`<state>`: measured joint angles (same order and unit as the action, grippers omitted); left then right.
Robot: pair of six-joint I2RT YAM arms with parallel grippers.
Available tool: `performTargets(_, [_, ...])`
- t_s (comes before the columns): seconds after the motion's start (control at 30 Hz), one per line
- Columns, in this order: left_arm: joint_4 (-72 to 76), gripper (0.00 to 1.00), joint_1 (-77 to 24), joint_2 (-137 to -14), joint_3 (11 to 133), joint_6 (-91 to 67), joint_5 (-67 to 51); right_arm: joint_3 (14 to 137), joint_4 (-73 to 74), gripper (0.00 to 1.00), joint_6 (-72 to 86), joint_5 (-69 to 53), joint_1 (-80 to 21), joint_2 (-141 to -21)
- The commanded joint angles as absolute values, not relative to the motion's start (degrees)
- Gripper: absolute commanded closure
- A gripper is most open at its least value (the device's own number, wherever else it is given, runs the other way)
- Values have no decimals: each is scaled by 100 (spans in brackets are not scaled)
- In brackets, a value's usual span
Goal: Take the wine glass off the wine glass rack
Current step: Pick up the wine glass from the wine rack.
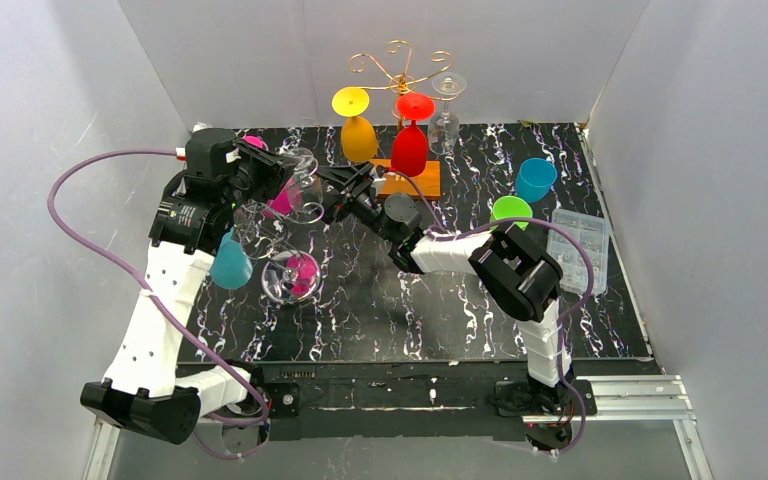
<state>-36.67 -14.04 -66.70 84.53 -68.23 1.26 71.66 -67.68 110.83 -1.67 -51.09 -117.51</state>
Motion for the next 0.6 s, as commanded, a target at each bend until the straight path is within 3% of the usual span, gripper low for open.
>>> performTargets(0.0, [-3499,77,-1380,-6545,8382,-6961,343,7596,-7480,42,11092,-262,-5177,-11646])
performTargets(0.57, [-3331,100,-1380,-6541,8246,-7099,270,7601,-7340,39,10954,-352,-5188,-11558])
